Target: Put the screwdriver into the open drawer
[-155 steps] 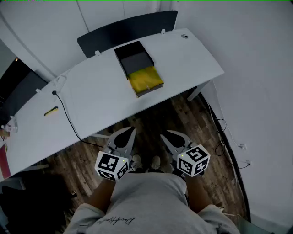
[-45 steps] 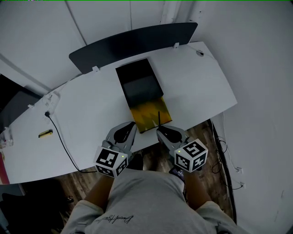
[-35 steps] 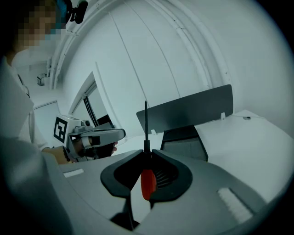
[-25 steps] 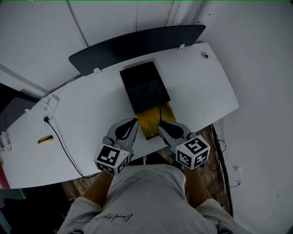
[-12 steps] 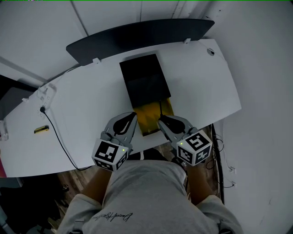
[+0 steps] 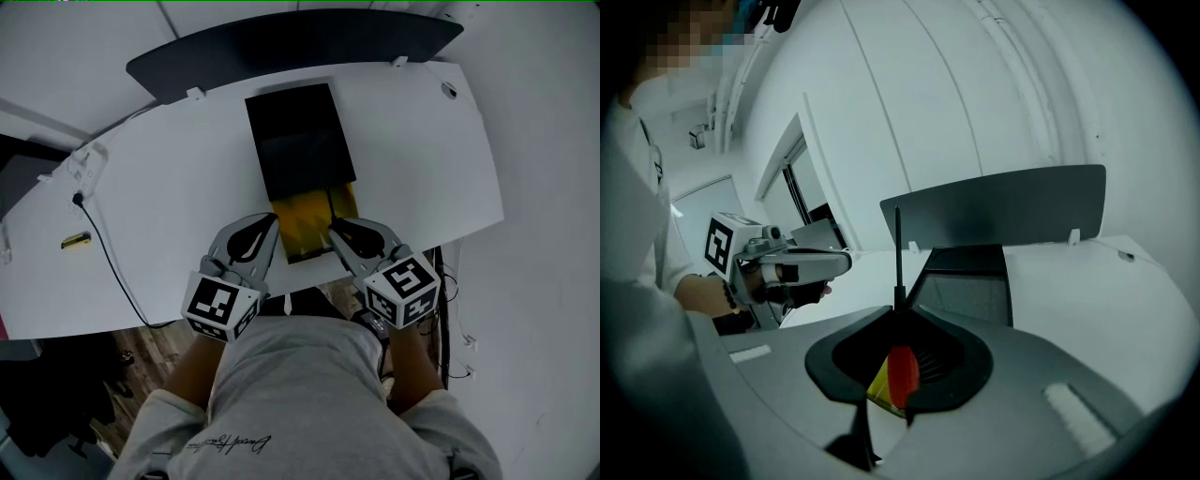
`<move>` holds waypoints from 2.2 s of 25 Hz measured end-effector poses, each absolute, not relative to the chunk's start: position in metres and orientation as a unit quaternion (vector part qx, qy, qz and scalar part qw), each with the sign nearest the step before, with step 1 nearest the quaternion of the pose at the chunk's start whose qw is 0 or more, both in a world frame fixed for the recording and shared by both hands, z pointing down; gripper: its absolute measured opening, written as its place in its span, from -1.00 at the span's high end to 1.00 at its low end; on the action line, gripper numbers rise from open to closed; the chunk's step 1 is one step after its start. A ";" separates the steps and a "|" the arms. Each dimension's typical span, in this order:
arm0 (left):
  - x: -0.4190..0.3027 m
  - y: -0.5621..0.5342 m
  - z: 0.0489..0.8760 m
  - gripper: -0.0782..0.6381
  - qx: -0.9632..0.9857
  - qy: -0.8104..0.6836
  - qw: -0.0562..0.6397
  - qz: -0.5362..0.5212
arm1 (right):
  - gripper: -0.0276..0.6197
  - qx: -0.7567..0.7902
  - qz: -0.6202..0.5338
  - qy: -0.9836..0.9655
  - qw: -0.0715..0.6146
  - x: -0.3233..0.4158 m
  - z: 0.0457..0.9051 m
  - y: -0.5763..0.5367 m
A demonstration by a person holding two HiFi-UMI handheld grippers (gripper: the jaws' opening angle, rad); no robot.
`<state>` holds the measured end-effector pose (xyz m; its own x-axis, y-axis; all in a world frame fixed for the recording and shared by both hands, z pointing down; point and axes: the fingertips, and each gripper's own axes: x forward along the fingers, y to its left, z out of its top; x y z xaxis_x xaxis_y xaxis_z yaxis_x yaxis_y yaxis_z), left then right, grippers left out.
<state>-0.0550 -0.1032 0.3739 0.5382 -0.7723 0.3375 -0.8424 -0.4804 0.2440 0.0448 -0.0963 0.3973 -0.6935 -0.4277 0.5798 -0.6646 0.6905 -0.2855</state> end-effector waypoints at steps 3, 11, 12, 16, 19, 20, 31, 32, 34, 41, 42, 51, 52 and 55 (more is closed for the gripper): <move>-0.055 -0.104 0.379 0.78 0.853 -0.475 0.194 0.095 | 0.69 0.302 0.242 -0.888 0.249 0.045 0.403 -0.099; -0.059 -0.109 0.393 0.78 0.846 -0.484 0.201 0.097 | 0.69 0.288 0.238 -0.887 0.272 0.048 0.420 -0.104; -0.059 -0.109 0.394 0.78 0.846 -0.484 0.202 0.097 | 0.69 0.287 0.237 -0.887 0.275 0.048 0.422 -0.104; -0.059 -0.110 0.401 0.78 0.844 -0.485 0.206 0.097 | 0.69 0.283 0.238 -0.885 0.283 0.048 0.430 -0.105; -0.059 -0.110 0.406 0.78 0.843 -0.485 0.210 0.100 | 0.69 0.280 0.237 -0.884 0.289 0.048 0.436 -0.105; -0.059 -0.111 0.408 0.78 0.843 -0.484 0.212 0.101 | 0.69 0.278 0.236 -0.884 0.293 0.049 0.438 -0.105; -0.062 -0.112 0.422 0.78 0.839 -0.487 0.221 0.102 | 0.69 0.269 0.238 -0.878 0.316 0.052 0.460 -0.105; -0.063 -0.112 0.423 0.78 0.838 -0.488 0.222 0.102 | 0.69 0.268 0.237 -0.878 0.318 0.052 0.461 -0.105; -0.064 -0.112 0.426 0.78 0.836 -0.490 0.224 0.103 | 0.69 0.266 0.235 -0.877 0.324 0.052 0.465 -0.106; -0.068 -0.112 0.431 0.78 0.833 -0.494 0.228 0.101 | 0.69 0.254 0.210 -0.871 0.365 0.051 0.484 -0.106; -0.068 -0.112 0.432 0.78 0.832 -0.495 0.229 0.101 | 0.69 0.252 0.206 -0.870 0.371 0.050 0.487 -0.106; -0.072 -0.114 0.439 0.78 0.829 -0.497 0.235 0.099 | 0.69 0.233 0.160 -0.860 0.425 0.047 0.508 -0.108; -0.072 -0.115 0.440 0.78 0.829 -0.498 0.235 0.100 | 0.69 0.230 0.156 -0.859 0.431 0.047 0.511 -0.108; -0.073 -0.115 0.443 0.78 0.828 -0.499 0.237 0.100 | 0.69 0.222 0.143 -0.854 0.449 0.047 0.519 -0.108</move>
<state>-0.0728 -0.1149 0.4427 0.4823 -0.7782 0.4023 -0.8732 -0.3904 0.2917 0.0467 -0.1075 0.5189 -0.4992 -0.2508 0.8294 -0.5066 0.8610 -0.0445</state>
